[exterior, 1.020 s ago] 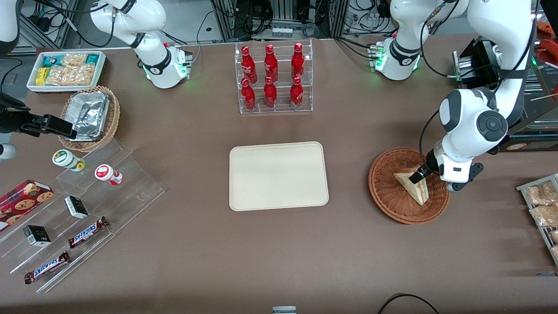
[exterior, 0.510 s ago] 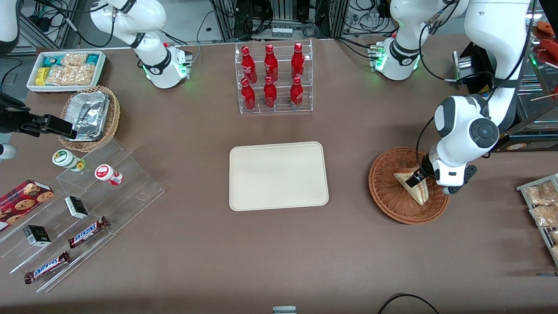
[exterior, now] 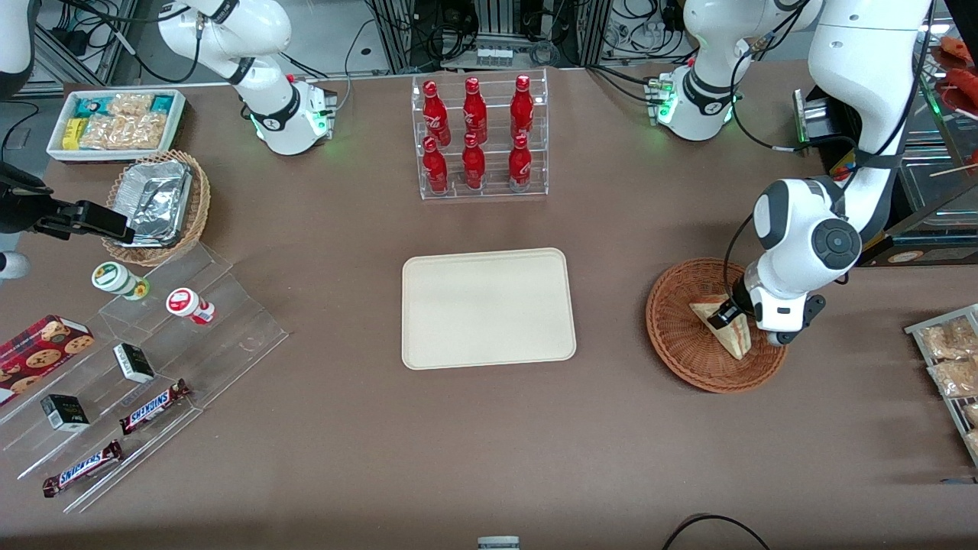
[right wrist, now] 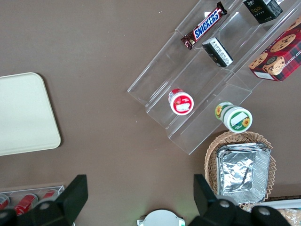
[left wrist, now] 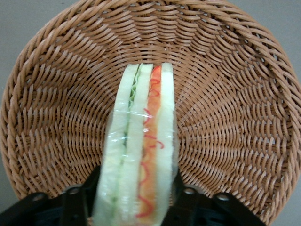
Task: Place sandwich from basket to tray
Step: 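Lower the open left gripper around the upright wrapped sandwich, then close the left gripper on the sandwich, then lift the sandwich and carry it over the cream tray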
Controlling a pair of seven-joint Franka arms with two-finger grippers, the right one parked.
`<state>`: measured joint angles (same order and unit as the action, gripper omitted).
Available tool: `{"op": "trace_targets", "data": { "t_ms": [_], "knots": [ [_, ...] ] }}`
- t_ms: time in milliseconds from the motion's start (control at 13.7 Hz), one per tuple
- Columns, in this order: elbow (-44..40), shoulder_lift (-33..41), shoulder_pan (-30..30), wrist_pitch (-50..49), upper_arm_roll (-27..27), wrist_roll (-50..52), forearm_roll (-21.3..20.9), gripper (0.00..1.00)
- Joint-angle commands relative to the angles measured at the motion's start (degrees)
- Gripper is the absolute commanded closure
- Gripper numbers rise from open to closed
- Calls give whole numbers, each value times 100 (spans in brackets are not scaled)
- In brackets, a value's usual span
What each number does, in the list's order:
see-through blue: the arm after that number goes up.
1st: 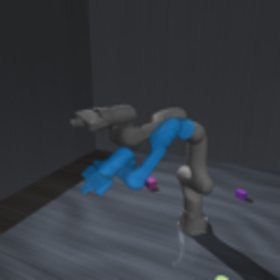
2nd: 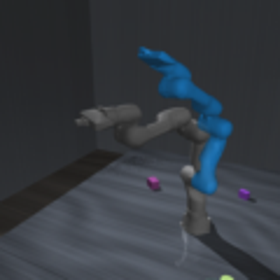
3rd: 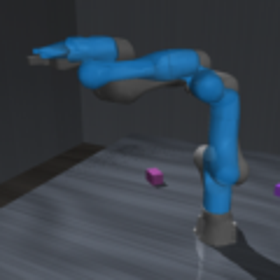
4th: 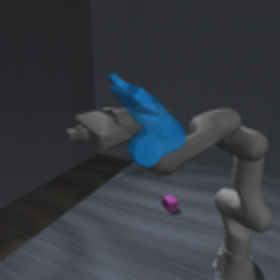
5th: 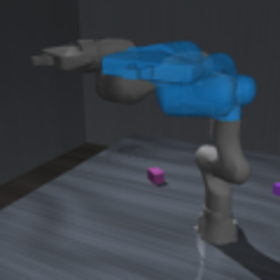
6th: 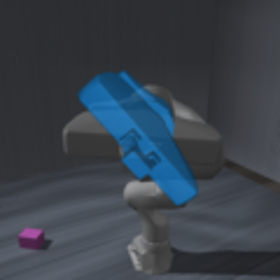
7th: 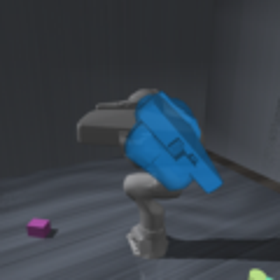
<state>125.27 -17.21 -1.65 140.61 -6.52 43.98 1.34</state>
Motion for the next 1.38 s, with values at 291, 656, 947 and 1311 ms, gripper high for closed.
{"op": "trace_targets", "data": {
  "t_ms": [291,656,947,1311],
  "knots": [
    [-212,420,24,-1016,-129,-599,-81,100],
    [-1758,201,286,-2959,-569,-1313,-81,100],
    [-2083,-96,1103,-2900,-569,-1252,-125,100],
    [-3059,-950,2000,-2908,-569,-786,-178,100]
  ]
}}
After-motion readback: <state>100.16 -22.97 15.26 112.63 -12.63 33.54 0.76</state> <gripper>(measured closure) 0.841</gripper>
